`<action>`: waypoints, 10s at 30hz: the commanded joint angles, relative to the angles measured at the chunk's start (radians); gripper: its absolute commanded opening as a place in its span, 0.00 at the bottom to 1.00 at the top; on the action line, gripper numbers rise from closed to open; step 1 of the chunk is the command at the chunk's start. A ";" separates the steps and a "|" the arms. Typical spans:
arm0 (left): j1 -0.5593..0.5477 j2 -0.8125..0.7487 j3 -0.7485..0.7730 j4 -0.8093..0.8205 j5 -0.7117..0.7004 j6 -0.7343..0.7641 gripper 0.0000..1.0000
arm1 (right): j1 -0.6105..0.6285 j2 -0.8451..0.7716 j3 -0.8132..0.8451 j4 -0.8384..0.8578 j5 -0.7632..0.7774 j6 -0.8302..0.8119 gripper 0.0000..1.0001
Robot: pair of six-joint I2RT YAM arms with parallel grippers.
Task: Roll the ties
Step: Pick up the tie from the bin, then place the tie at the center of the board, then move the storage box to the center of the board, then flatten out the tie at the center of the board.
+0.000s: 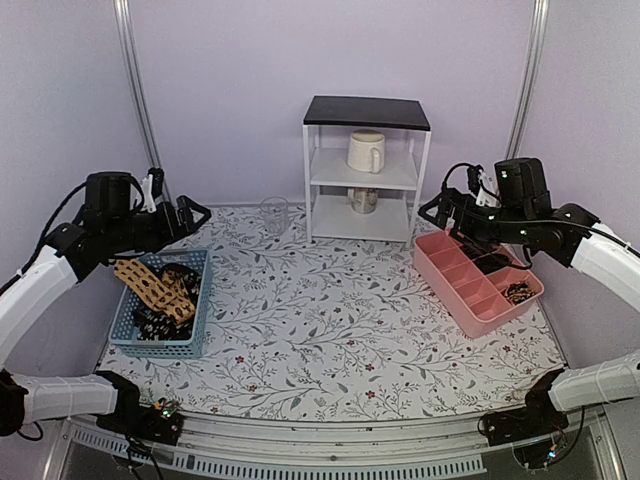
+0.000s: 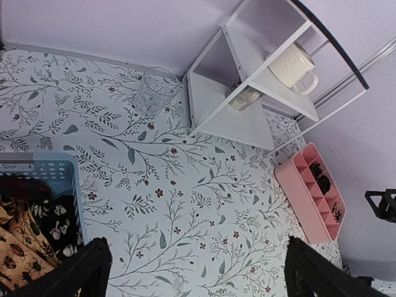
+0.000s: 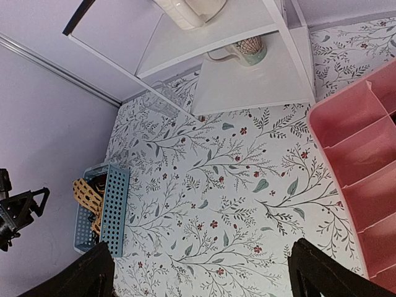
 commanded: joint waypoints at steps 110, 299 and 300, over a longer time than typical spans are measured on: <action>-0.540 0.715 0.564 0.304 0.088 -0.096 0.56 | 0.044 -0.113 -0.206 0.188 -0.109 -0.030 0.84; -0.317 0.432 -0.050 -0.057 -0.356 -0.023 0.00 | -0.075 -0.111 -0.162 -0.504 0.569 0.308 0.00; -0.317 0.437 -0.050 -0.057 -0.357 -0.022 0.00 | -0.076 -0.137 -0.194 -0.505 0.569 0.341 0.00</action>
